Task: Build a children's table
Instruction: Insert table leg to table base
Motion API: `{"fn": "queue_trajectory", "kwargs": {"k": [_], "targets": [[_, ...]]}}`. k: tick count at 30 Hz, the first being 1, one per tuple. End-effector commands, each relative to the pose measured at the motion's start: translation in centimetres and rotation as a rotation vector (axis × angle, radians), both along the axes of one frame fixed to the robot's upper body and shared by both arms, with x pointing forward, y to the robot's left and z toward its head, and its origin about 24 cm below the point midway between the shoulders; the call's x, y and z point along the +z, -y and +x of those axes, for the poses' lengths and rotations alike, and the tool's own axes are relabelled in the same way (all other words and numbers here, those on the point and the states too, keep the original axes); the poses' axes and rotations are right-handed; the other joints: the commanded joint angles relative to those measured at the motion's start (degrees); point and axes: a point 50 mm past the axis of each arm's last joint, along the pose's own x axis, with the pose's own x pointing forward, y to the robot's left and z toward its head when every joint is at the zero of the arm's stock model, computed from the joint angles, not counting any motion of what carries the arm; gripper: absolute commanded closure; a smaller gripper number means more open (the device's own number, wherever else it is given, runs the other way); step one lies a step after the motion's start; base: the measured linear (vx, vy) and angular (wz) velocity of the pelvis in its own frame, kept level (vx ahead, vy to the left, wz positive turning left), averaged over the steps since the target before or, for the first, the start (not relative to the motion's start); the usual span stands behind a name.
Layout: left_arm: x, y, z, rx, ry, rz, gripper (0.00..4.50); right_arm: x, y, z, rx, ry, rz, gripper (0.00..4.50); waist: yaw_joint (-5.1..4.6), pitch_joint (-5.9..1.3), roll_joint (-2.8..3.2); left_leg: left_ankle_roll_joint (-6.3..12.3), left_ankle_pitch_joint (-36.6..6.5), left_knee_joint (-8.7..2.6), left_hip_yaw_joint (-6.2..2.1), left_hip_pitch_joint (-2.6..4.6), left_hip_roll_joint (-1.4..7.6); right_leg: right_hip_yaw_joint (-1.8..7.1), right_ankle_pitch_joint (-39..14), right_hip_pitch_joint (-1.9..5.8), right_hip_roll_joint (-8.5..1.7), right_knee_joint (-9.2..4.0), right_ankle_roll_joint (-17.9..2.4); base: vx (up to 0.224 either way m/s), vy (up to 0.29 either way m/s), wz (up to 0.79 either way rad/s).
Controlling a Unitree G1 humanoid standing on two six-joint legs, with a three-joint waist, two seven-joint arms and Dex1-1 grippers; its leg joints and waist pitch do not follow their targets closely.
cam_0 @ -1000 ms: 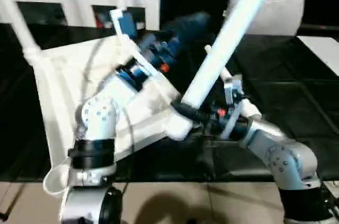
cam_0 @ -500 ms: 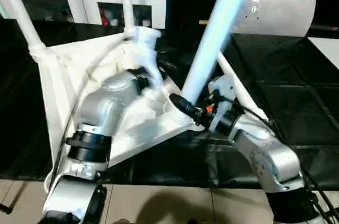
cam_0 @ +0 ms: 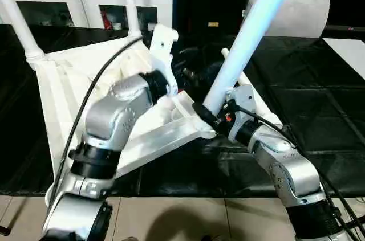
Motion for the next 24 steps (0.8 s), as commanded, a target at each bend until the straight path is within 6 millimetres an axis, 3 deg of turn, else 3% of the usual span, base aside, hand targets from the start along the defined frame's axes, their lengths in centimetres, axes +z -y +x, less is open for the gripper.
{"fn": "queue_trajectory", "kwargs": {"k": [1,3,4,7,9,11,13,17,18,24], "targets": [[-1.2,-1.5,0.0,0.089,-0.032,0.041,0.0,0.6,1.1,-0.2,-0.061,0.007,0.043,2.59,-0.19,-4.46,0.51,0.41,-13.41,-4.29,0.24,0.58,0.1,1.45,-22.61,3.54,-1.77,-3.96,-4.5,0.0,0.0,0.0],[-1.9,-1.9,-0.2,0.099,-0.056,0.061,0.0,0.7,1.2,-0.3,-0.072,0.004,0.068,2.59,-0.26,-4.48,0.19,0.77,-13.07,-4.3,0.34,0.53,0.12,1.55,-20.94,3.63,-1.7,-3.87,-5.21,0.0,0.0,0.0],[-3.4,-2.4,-0.6,0.144,-0.108,0.097,0.0,0.6,1.4,-0.4,-0.134,-0.031,0.069,2.59,-0.28,-4.58,0.53,0.67,-11.99,-4.35,0.27,0.51,0.26,1.64,-18.99,3.7,-1.7,-3.53,-5.87,0.0,0.0,0.0],[-4.3,-2.7,-0.9,0.165,-0.127,0.107,0.0,0.1,1.6,-0.5,-0.182,-0.074,0.06,2.59,-0.38,-4.5,0.67,0.43,-11.83,-4.43,0.34,0.65,0.25,1.69,-17.88,3.63,-1.61,-3.54,-7.05,0.0,0.0,0.0],[-5.2,-2.9,-1.3,0.19,-0.147,0.117,0.0,-0.4,2.5,-0.5,-0.302,-0.113,0.066,2.59,-0.41,-4.37,0.71,-0.04,-13.45,-4.48,0.36,0.8,0.23,1.69,-19.9,3.43,-1.66,-3.8,-6.65,0.0,0.0,0.0],[-5.6,-3.0,-1.6,0.195,-0.15,0.124,0.0,-0.8,2.8,-0.6,-0.336,-0.149,0.059,2.59,-0.4,-4.24,0.11,-0.37,-15.28,-4.53,0.33,0.95,0.16,1.56,-24.01,3.25,-1.71,-4.22,-5.01,0.0,0.0,0.0],[-5.9,-3.1,-2.1,0.2,-0.152,0.121,0.0,-1.0,2.8,-0.9,-0.337,-0.179,0.088,2.59,-0.47,-4.21,0.28,-0.51,-15.79,-4.64,0.22,0.85,0.18,1.56,-24.64,3.26,-1.72,-4.24,-4.12,0.0,0.0,0.0],[-6.0,-3.2,-2.7,0.197,-0.135,0.119,0.0,-0.6,2.7,-1.0,-0.346,-0.144,0.118,2.59,-0.72,-4.09,0.19,-0.24,-17.08,-4.53,0.24,0.82,-0.04,1.34,-28.33,2.85,-1.75,-4.84,-1.99,0.0,0.0,0.0],[-6.0,-3.3,-3.0,0.188,-0.121,0.129,0.0,-0.4,2.5,-1.2,-0.29,-0.108,0.101,2.59,-0.8,-4.07,-0.11,-0.15,-17.18,-4.58,0.1,0.63,0.04,1.21,-29.11,3.06,-1.86,-4.89,-1.48,0.0,0.0,0.0],[-5.9,-3.4,-3.2,0.183,-0.089,0.155,0.0,0.4,2.7,-1.0,-0.32,-0.019,0.146,2.59,-1.5,-4.01,0.0,0.22,-17.42,-4.42,0.09,0.48,-0.16,1.12,-30.75,2.73,-1.76,-5.18,-0.53,0.0,0.0,0.0]]}}
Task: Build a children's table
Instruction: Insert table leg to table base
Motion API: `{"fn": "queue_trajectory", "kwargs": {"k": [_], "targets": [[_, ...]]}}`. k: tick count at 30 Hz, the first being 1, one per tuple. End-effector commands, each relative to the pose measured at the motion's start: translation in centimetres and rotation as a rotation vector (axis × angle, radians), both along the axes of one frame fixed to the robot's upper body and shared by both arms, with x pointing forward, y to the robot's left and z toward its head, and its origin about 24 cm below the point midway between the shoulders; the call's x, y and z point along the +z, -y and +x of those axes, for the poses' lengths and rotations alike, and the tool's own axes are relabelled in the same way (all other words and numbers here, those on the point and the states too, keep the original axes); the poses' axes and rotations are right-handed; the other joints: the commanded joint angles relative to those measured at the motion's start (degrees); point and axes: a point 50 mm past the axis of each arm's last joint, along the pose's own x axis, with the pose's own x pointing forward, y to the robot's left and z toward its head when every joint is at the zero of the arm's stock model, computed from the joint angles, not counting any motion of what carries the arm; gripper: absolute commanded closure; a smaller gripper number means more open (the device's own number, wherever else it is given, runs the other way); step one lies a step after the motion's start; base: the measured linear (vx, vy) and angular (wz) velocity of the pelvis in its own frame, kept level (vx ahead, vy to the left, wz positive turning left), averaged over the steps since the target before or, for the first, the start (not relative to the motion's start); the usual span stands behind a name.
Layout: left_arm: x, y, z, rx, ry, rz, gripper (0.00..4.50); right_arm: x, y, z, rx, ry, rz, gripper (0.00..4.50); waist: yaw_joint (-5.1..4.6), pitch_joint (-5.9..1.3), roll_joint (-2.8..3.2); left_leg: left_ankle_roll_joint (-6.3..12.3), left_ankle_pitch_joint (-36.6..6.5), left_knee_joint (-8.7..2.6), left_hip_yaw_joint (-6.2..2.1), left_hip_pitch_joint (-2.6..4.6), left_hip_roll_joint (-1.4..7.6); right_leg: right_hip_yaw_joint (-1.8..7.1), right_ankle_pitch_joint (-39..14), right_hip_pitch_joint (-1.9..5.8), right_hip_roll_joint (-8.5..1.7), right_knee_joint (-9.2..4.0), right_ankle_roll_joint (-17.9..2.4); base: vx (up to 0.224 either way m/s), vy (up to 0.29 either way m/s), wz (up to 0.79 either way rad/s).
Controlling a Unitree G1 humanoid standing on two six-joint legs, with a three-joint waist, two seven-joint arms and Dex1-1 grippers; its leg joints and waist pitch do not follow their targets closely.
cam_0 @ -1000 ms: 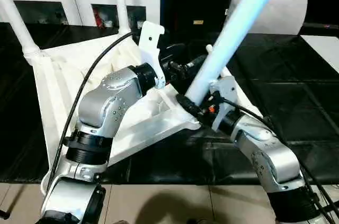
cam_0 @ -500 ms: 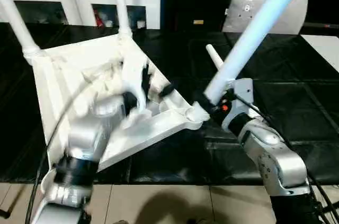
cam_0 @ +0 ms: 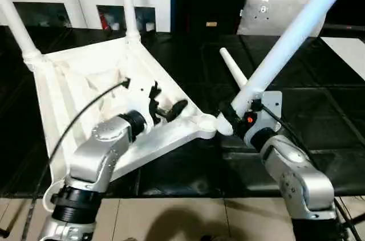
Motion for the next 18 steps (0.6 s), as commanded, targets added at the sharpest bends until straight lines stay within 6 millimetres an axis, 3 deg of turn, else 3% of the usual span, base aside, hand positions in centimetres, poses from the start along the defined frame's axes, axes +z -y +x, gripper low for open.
{"fn": "queue_trajectory", "kwargs": {"k": [1,5,8,11,13,16,18], "targets": [[0.0,0.3,-0.3,-0.037,0.016,0.023,0.0,1.0,0.3,0.2,-0.01,0.063,0.033,2.59,-0.11,-4.01,0.15,0.27,-17.34,-4.38,0.02,0.5,-0.07,1.16,-30.07,2.82,-1.83,-4.98,-0.62,0.0,0.0,0.0],[-0.1,0.8,-0.5,-0.088,0.019,0.055,0.0,1.4,0.2,0.4,-0.005,0.125,0.044,2.59,-0.08,-4.12,0.27,0.51,-16.9,-4.55,0.02,0.5,0.12,1.32,-26.88,2.83,-1.86,-4.71,-2.07,0.0,0.0,0.0],[-0.1,1.5,-0.9,-0.181,0.003,0.103,0.0,0.4,0.0,0.0,0.086,-0.04,0.064,2.59,0.06,-4.07,0.14,0.61,-16.35,-4.69,-0.01,0.65,0.14,1.51,-23.81,3.32,-1.6,-4.04,-3.75,0.0,0.0,0.0],[-0.8,2.1,-1.6,-0.281,-0.061,0.143,0.0,0.7,0.4,0.0,0.128,0.007,0.003,2.6,0.2,-4.1,0.1,0.48,-15.65,-4.61,0.18,0.49,0.2,1.65,-23.14,3.27,-1.93,-4.08,-4.51,0.0,0.0,0.0],[-1.2,2.2,-2.0,-0.325,-0.099,0.145,0.34,0.7,0.7,0.1,0.124,0.031,-0.032,2.6,0.42,-4.07,0.14,0.18,-14.99,-4.54,0.24,0.52,0.29,1.76,-23.4,3.24,-2.1,-3.96,-4.84,0.0,0.0,0.0],[-1.9,2.2,-2.4,-0.351,-0.144,0.175,0.38,0.9,0.7,-0.1,0.183,0.026,0.009,2.6,0.34,-4.03,0.27,0.33,-15.43,-4.56,0.19,0.58,0.24,1.71,-23.85,3.32,-2.02,-4.02,-5.04,0.0,0.0,0.0],[-2.3,2.3,-2.7,-0.374,-0.185,0.214,0.76,1.1,0.8,0.0,0.203,0.013,0.006,2.6,0.32,-4.03,0.24,0.37,-15.59,-4.59,0.16,0.6,0.27,1.66,-23.76,3.41,-1.99,-3.98,-5.22,0.0,0.0,0.0]]}}
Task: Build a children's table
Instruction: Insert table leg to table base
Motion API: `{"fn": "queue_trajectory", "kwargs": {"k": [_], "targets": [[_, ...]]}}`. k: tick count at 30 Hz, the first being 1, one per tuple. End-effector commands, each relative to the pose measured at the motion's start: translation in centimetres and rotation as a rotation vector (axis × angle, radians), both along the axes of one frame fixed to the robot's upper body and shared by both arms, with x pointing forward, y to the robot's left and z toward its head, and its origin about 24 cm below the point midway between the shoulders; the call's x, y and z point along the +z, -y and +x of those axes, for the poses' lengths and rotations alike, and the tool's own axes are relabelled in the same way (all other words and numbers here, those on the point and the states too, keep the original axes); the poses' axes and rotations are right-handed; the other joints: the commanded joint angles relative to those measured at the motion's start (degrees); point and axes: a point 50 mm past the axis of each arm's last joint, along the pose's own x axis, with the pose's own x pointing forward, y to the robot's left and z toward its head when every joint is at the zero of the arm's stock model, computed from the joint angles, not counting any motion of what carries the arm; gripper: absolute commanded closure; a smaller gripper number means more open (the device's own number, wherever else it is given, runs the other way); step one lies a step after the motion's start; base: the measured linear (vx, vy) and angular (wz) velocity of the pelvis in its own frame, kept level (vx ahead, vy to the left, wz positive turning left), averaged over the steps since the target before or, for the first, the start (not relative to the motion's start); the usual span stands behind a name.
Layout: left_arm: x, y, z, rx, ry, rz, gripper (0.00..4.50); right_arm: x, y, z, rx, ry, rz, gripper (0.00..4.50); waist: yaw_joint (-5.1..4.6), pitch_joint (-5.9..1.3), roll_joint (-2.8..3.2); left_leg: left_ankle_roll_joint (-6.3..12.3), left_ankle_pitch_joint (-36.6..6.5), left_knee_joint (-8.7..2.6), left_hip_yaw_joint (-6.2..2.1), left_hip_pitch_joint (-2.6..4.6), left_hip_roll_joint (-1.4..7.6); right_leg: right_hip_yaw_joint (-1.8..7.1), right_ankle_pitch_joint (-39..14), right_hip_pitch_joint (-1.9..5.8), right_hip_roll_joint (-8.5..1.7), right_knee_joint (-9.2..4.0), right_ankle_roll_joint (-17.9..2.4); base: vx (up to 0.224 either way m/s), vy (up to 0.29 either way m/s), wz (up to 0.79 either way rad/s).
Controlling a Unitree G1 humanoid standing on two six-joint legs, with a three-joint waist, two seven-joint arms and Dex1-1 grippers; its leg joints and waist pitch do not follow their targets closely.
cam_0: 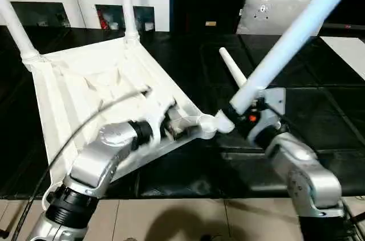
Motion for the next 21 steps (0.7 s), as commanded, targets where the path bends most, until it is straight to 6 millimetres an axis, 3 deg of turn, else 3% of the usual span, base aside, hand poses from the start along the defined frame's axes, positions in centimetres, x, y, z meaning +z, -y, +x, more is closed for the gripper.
{"fn": "queue_trajectory", "kwargs": {"k": [1,2,3,5,7,8,10,11,14,15,21], "targets": [[-0.4,0.1,-0.5,-0.028,-0.037,0.038,0.78,0.8,0.1,0.1,0.026,0.009,0.012,2.6,0.21,-4.07,0.23,0.29,-15.36,-4.51,0.17,0.61,0.24,1.65,-23.37,3.4,-1.95,-3.86,-5.46,0.0,0.0,0.0],[-0.5,0.2,-0.5,-0.025,-0.042,0.051,0.78,1.0,0.1,0.2,0.024,0.018,0.018,2.6,0.14,-4.06,0.17,0.35,-15.25,-4.42,0.25,0.61,0.16,1.67,-23.43,3.36,-1.92,-3.89,-5.48,0.0,0.0,0.0],[-0.6,0.1,-0.3,-0.009,-0.041,0.073,0.85,1.2,0.2,0.3,0.02,0.034,0.012,2.6,0.15,-4.02,0.51,0.32,-15.36,-4.45,0.2,0.65,0.18,1.67,-23.59,3.31,-1.93,-3.91,-5.55,0.0,0.0,0.0],[-1.0,-0.1,0.0,0.032,-0.042,0.118,1.19,1.3,0.1,0.3,0.044,0.034,-0.022,2.6,0.03,-4.0,0.25,0.24,-15.8,-4.37,0.25,0.64,0.13,1.56,-25.09,3.32,-1.86,-4.18,-5.07,0.0,0.0,0.0],[-1.2,-0.1,0.1,0.057,-0.053,0.128,1.24,1.3,0.1,0.3,0.046,0.03,-0.028,2.6,0.08,-4.07,0.28,0.28,-15.25,-4.28,0.23,0.62,0.1,1.57,-24.95,3.37,-1.87,-4.17,-4.78,0.0,0.0,0.0],[-1.2,-0.2,0.1,0.064,-0.057,0.131,1.24,1.3,0.1,0.4,0.045,0.031,-0.029,2.6,0.05,-4.09,-0.05,0.41,-15.06,-4.25,0.28,0.57,0.08,1.54,-25.29,3.35,-1.85,-4.15,-4.65,0.0,0.0,0.0],[-1.2,-0.2,0.2,0.086,-0.064,0.134,1.51,1.3,0.3,0.5,0.03,0.044,-0.041,2.6,0.09,-4.11,-0.02,0.5,-14.66,-4.24,0.24,0.53,0.12,1.52,-25.47,3.32,-1.88,-4.16,-4.63,0.0,0.0,0.0],[-1.3,-0.1,0.1,0.091,-0.074,0.134,1.66,1.1,0.5,0.6,0.029,0.041,-0.053,2.6,0.0,-4.16,-0.58,0.69,-14.32,-4.17,0.34,0.43,0.11,1.53,-25.35,3.34,-1.88,-4.24,-4.6,0.0,0.0,0.0],[-1.5,-0.1,0.1,0.1,-0.078,0.145,1.69,0.9,0.6,0.7,0.03,0.033,-0.066,2.6,0.12,-4.12,-0.35,0.9,-13.73,-4.16,0.32,0.43,0.11,1.51,-25.07,3.33,-1.88,-4.13,-4.74,0.0,0.0,0.0],[-1.5,-0.1,0.1,0.104,-0.078,0.155,1.82,0.9,0.5,0.7,0.035,0.027,-0.065,2.6,0.07,-4.14,-0.59,1.04,-13.66,-4.11,0.38,0.35,0.06,1.5,-25.41,3.36,-1.88,-4.18,-4.5,0.0,0.0,0.0],[-1.7,0.3,0.2,0.103,-0.077,0.15,2.45,0.7,0.2,0.6,0.056,0.019,-0.072,2.6,0.05,-4.05,-0.43,1.24,-14.17,-4.03,0.35,0.36,-0.06,1.32,-27.92,3.16,-1.88,-4.59,-3.33,0.0,0.0,0.0]]}}
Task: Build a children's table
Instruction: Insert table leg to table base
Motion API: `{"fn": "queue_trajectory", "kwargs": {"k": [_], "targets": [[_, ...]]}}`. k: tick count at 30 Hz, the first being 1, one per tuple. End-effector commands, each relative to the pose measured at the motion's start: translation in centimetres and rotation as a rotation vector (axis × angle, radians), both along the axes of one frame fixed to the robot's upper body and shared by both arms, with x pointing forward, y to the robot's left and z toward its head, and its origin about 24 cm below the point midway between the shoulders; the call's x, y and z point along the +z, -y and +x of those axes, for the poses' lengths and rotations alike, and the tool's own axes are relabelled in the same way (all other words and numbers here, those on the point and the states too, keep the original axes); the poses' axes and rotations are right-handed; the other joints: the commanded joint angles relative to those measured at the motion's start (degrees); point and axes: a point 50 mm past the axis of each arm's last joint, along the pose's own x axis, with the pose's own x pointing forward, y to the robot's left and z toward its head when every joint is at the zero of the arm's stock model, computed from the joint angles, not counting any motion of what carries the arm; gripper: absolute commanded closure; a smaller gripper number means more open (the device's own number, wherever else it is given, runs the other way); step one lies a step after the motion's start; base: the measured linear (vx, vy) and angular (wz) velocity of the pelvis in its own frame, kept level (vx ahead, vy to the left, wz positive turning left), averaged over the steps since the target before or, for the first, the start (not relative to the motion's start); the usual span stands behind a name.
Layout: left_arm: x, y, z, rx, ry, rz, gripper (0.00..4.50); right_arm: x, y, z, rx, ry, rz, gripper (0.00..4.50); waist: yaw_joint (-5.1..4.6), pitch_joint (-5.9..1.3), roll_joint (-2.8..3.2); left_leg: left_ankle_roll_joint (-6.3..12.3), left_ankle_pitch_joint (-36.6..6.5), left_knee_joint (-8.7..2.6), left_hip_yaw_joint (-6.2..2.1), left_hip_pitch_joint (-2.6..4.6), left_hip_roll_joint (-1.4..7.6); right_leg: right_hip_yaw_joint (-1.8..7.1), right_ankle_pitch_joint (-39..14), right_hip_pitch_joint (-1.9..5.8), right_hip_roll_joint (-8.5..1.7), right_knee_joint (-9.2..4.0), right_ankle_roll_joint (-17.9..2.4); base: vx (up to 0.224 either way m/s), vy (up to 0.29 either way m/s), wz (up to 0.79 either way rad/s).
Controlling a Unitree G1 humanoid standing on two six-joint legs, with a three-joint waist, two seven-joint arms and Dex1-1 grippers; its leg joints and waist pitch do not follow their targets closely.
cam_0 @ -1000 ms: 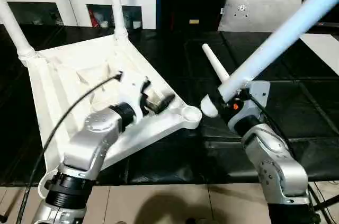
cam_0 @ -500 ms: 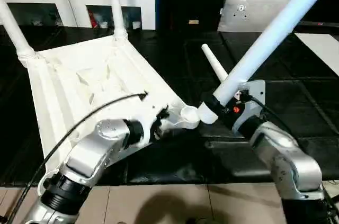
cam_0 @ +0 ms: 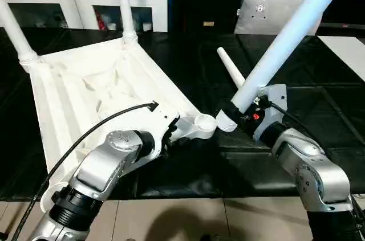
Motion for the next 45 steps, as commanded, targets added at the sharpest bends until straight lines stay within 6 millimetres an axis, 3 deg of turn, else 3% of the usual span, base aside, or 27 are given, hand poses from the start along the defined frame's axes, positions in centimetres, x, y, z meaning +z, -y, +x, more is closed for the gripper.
{"fn": "queue_trajectory", "kwargs": {"k": [1,8,14,15,20,25,29,36,38,41,43,45], "targets": [[0.1,0.4,0.2,-0.01,0.012,0.013,2.54,0.4,-0.2,0.2,0.013,0.015,-0.007,2.6,0.08,-4.05,-0.34,1.24,-14.37,-4.02,0.32,0.37,-0.08,1.3,-28.24,3.15,-1.87,-4.77,-3.12,0.0,0.0,0.0],[0.0,1.0,0.4,-0.056,0.025,0.049,3.14,0.4,-0.5,-0.1,0.03,0.002,0.003,2.6,0.06,-4.13,0.15,1.13,-14.75,-4.15,0.17,0.36,0.0,1.29,-26.65,3.23,-1.79,-4.7,-3.62,0.0,0.0,0.0],[-0.6,0.5,0.8,-0.041,0.023,0.08,3.6,0.3,-0.7,-0.2,0.033,-0.009,0.008,2.6,0.06,-4.15,-0.09,1.16,-14.77,-4.18,0.15,0.32,-0.02,1.26,-26.51,3.3,-1.84,-4.65,-3.95,0.0,0.0,0.0],[-0.7,0.4,0.8,-0.039,0.019,0.086,3.84,0.3,-0.7,-0.2,0.031,-0.013,0.006,2.6,0.03,-4.15,-0.06,1.13,-15.05,-4.17,0.16,0.35,-0.02,1.25,-26.78,3.28,-1.84,-4.68,-3.91,0.0,0.0,0.0],[-1.0,-0.1,0.8,-0.036,0.007,0.112,3.96,0.2,-1.0,-0.3,0.041,-0.024,0.013,2.6,0.01,-4.11,-0.04,1.06,-15.21,-4.24,0.07,0.31,0.03,1.24,-27.35,3.35,-1.92,-4.68,-3.92,0.0,0.0,0.0],[-1.1,-0.5,0.8,-0.046,0.003,0.138,4.42,0.3,-1.5,-0.5,0.079,-0.006,0.027,2.6,-0.02,-4.15,0.01,1.0,-15.05,-4.27,0.01,0.28,0.04,1.26,-27.25,3.35,-2.01,-4.64,-3.95,0.0,0.0,0.0],[-1.0,-0.7,0.7,-0.118,0.02,0.145,4.5,0.2,-1.6,-0.6,0.075,0.003,0.027,2.6,-0.3,-4.19,0.01,1.18,-14.66,-4.26,0.06,0.2,0.04,1.4,-25.28,3.37,-2.05,-4.49,-4.97,0.0,0.0,0.0],[-1.6,-1.5,-0.3,-0.522,0.075,0.15,4.5,0.7,-1.0,-0.2,0.089,0.021,0.049,2.6,0.19,-4.02,0.24,0.78,-15.91,-4.64,-0.01,0.76,0.18,1.58,-26.85,3.19,-2.19,-4.6,-4.68,0.0,0.0,0.0],[-1.6,-1.7,-0.1,-0.535,0.076,0.151,4.5,0.7,-1.1,-0.3,0.107,0.021,0.037,2.6,0.55,-3.95,0.47,0.56,-17.03,-4.58,0.22,1.32,0.26,1.7,-27.3,2.73,-2.12,-4.7,-4.82,0.0,0.0,0.0],[-1.4,-1.9,0.5,-0.533,0.099,0.128,4.5,0.7,-1.1,-0.4,0.136,0.016,0.018,2.6,1.39,-3.93,0.5,-0.14,-17.46,-4.73,0.26,1.4,0.34,1.71,-27.56,2.81,-2.22,-4.57,-4.84,0.0,0.0,0.0],[-1.4,-2.2,1.1,-0.531,0.118,0.141,4.5,0.5,-1.4,-0.7,0.178,-0.009,0.0,2.6,1.35,-3.91,0.21,-0.29,-17.49,-4.89,0.17,1.03,0.3,1.71,-27.48,3.17,-2.3,-4.45,-4.8,0.0,0.0,0.0],[-1.6,-2.4,1.7,-0.484,0.12,0.14,4.5,0.3,-1.7,-0.9,0.208,-0.036,-0.015,2.6,1.35,-3.55,0.14,-0.32,-19.52,-4.79,0.26,1.54,0.19,1.61,-31.52,2.83,-2.35,-4.99,-3.78,0.0,0.0,0.0]]}}
